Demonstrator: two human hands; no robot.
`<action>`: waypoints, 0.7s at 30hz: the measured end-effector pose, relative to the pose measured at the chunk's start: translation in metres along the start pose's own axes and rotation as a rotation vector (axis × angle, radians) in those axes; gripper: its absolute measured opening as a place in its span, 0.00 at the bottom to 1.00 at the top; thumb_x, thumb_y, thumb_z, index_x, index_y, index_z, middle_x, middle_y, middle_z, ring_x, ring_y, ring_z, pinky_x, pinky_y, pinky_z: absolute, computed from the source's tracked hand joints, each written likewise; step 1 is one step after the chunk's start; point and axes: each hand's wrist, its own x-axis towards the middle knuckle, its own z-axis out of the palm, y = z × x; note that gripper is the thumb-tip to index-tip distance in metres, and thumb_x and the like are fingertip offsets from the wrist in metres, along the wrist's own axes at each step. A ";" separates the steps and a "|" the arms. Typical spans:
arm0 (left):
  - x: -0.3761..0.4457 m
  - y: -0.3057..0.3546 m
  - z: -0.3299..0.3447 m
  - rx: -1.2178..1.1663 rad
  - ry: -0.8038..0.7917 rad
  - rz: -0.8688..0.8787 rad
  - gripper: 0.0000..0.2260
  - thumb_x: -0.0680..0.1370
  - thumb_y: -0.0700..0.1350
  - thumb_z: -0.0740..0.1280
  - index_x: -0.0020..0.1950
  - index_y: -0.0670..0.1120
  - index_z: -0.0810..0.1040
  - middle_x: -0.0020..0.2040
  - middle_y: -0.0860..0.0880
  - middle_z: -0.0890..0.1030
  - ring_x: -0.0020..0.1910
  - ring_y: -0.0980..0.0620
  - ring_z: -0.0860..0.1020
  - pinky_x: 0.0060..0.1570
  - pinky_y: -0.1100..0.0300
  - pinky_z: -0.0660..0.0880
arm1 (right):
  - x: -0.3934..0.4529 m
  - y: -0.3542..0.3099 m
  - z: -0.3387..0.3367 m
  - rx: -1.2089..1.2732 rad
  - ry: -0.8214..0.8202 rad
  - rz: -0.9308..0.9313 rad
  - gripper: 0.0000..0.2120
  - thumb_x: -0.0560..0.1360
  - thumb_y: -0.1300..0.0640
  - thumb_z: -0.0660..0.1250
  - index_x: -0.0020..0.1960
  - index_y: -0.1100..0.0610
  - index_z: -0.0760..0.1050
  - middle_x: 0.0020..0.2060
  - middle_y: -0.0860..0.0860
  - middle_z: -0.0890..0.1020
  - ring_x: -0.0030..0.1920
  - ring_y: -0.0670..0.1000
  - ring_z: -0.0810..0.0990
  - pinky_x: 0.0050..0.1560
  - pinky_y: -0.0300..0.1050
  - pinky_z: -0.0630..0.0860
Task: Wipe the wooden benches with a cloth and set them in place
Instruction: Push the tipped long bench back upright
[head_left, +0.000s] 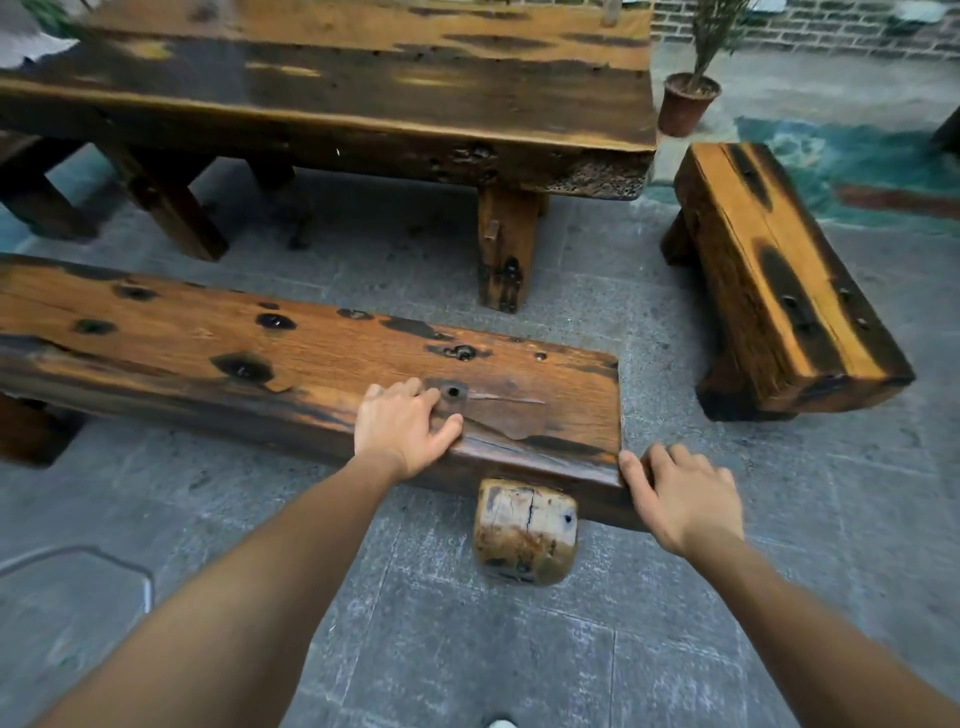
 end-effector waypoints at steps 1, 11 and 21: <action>0.001 0.002 -0.004 0.000 -0.050 -0.015 0.29 0.74 0.67 0.45 0.49 0.52 0.79 0.48 0.48 0.79 0.50 0.45 0.78 0.51 0.50 0.65 | 0.001 0.001 -0.001 0.028 -0.042 -0.001 0.28 0.80 0.34 0.40 0.55 0.49 0.73 0.54 0.51 0.78 0.59 0.55 0.76 0.59 0.54 0.69; -0.016 0.027 -0.036 -0.173 -0.508 -0.168 0.29 0.83 0.60 0.40 0.81 0.51 0.54 0.83 0.49 0.51 0.82 0.44 0.42 0.77 0.39 0.40 | 0.012 0.012 -0.011 0.208 -0.340 -0.046 0.28 0.79 0.30 0.43 0.64 0.42 0.72 0.58 0.46 0.75 0.63 0.50 0.72 0.67 0.55 0.62; 0.031 0.054 -0.043 -0.145 -0.781 -0.413 0.29 0.83 0.63 0.44 0.81 0.51 0.55 0.83 0.55 0.47 0.81 0.48 0.37 0.78 0.44 0.42 | 0.017 0.043 -0.039 0.786 -0.560 -0.135 0.39 0.65 0.19 0.59 0.73 0.33 0.64 0.75 0.43 0.66 0.78 0.49 0.55 0.65 0.44 0.47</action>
